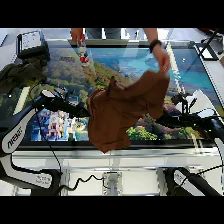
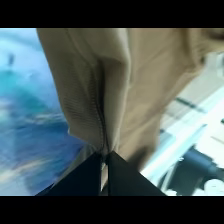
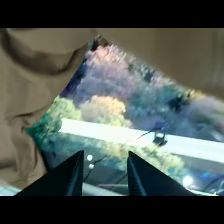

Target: Fold the shirts.

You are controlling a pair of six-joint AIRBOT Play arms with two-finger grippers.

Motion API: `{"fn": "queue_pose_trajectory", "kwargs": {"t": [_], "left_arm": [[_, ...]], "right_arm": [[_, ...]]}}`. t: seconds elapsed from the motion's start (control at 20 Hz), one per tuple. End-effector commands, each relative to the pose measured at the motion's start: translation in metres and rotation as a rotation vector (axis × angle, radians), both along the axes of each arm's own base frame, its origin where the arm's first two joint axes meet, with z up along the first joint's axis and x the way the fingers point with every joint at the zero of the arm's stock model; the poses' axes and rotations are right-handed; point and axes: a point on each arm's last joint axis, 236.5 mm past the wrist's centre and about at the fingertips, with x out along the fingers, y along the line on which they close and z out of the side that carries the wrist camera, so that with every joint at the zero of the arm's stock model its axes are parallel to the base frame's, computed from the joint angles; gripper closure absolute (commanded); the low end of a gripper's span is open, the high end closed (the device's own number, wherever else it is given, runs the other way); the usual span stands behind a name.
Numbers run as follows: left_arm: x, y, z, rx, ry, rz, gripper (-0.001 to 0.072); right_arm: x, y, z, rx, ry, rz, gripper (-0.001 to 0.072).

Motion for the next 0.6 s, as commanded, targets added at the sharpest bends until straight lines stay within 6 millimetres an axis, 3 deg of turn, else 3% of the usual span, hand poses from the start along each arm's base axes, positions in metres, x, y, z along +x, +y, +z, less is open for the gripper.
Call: {"fn": "queue_pose_trajectory", "kwargs": {"t": [0.0,0.2,0.55], "left_arm": [[0.001,-0.004,0.01,-0.051,-0.008,0.001,0.0692],[-0.004,-0.001,0.007,-0.036,0.002,-0.023,0.0692],[-0.011,-0.004,0.012,-0.061,0.011,-0.05,0.0692]], "right_arm": [[0.018,-0.016,-0.001,-0.059,-0.064,-0.053,0.0377],[0.031,-0.037,-0.004,-0.139,-0.102,-0.109,0.0376],[0.015,-0.05,-0.016,-0.217,-0.037,-0.072,0.0376]]}}
